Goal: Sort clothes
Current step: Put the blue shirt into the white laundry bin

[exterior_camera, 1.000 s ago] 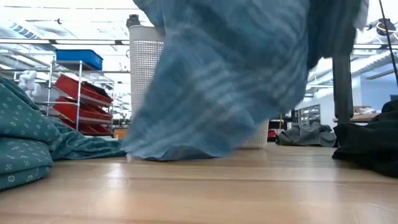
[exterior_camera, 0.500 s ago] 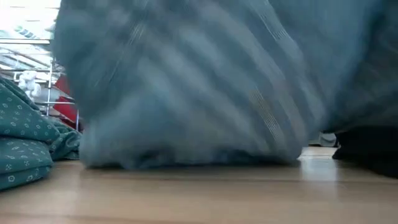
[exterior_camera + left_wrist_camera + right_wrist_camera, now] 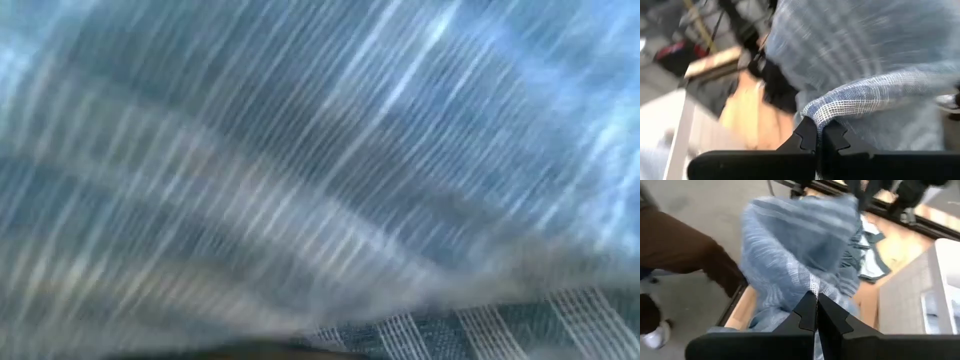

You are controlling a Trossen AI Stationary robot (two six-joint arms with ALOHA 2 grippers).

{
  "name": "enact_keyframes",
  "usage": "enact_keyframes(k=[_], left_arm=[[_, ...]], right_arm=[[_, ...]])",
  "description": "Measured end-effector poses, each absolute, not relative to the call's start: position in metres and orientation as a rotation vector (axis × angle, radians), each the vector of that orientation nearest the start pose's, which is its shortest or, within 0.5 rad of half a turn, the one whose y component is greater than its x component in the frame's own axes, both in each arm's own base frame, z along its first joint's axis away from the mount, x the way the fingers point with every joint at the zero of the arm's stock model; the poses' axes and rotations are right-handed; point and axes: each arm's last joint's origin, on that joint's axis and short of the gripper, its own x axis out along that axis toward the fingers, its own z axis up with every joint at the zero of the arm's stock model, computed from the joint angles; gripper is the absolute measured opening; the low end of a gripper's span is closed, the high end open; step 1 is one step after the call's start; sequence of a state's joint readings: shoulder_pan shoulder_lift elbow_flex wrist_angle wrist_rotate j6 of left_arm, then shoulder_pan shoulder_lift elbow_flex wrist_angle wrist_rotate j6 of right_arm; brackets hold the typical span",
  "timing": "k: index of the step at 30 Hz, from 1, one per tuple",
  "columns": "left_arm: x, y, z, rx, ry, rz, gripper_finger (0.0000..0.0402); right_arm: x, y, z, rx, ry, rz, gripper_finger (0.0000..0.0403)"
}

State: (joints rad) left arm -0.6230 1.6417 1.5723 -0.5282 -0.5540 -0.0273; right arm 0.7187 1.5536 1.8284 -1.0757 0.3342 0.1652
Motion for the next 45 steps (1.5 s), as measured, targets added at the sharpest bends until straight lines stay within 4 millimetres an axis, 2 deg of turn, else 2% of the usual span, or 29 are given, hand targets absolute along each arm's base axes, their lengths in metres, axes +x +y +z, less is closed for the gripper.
enact_keyframes(k=[3, 6, 10, 13, 17, 21, 27, 31, 36, 42, 45], left_arm=[[0.304, -0.181, 0.341, 0.263, 0.545, -0.004, 0.0000], [0.302, -0.164, 0.318, 0.206, 0.582, 0.049, 0.0000], [0.300, -0.143, 0.278, 0.091, 0.599, 0.034, 0.0000], [0.298, -0.132, 0.251, -0.032, 0.574, -0.028, 0.0000], [0.295, -0.118, 0.221, -0.186, 0.555, -0.068, 0.0000], [0.293, -0.113, 0.207, -0.286, 0.561, -0.108, 0.0000], [0.289, -0.111, 0.197, -0.327, 0.600, -0.081, 0.0007], [0.288, -0.114, 0.198, -0.370, 0.601, -0.085, 0.0009], [0.283, -0.125, 0.198, -0.252, 0.594, -0.141, 0.0038], [0.285, -0.136, 0.209, -0.093, 0.561, -0.200, 0.0119], [0.286, -0.137, 0.215, -0.037, 0.619, -0.182, 0.0162]], right_arm=[[0.250, 0.168, 0.404, -0.219, 0.747, 0.367, 0.0000], [0.263, 0.142, 0.370, -0.168, 0.788, 0.418, 0.0000], [0.263, 0.102, 0.322, -0.068, 0.813, 0.393, 0.0000], [0.260, 0.079, 0.284, 0.006, 0.796, 0.326, 0.0000], [0.260, 0.065, 0.242, 0.080, 0.750, 0.279, 0.0000], [0.266, 0.062, 0.208, 0.100, 0.748, 0.245, 0.0000], [0.288, 0.065, 0.178, 0.089, 0.721, 0.151, 0.0001], [0.292, 0.066, 0.166, 0.043, 0.760, 0.158, 0.0022], [0.292, 0.070, 0.165, -0.056, 0.753, 0.200, 0.0090], [0.292, 0.069, 0.165, -0.083, 0.744, 0.113, 0.0196], [0.293, 0.070, 0.163, -0.082, 0.749, 0.114, 0.0236]])
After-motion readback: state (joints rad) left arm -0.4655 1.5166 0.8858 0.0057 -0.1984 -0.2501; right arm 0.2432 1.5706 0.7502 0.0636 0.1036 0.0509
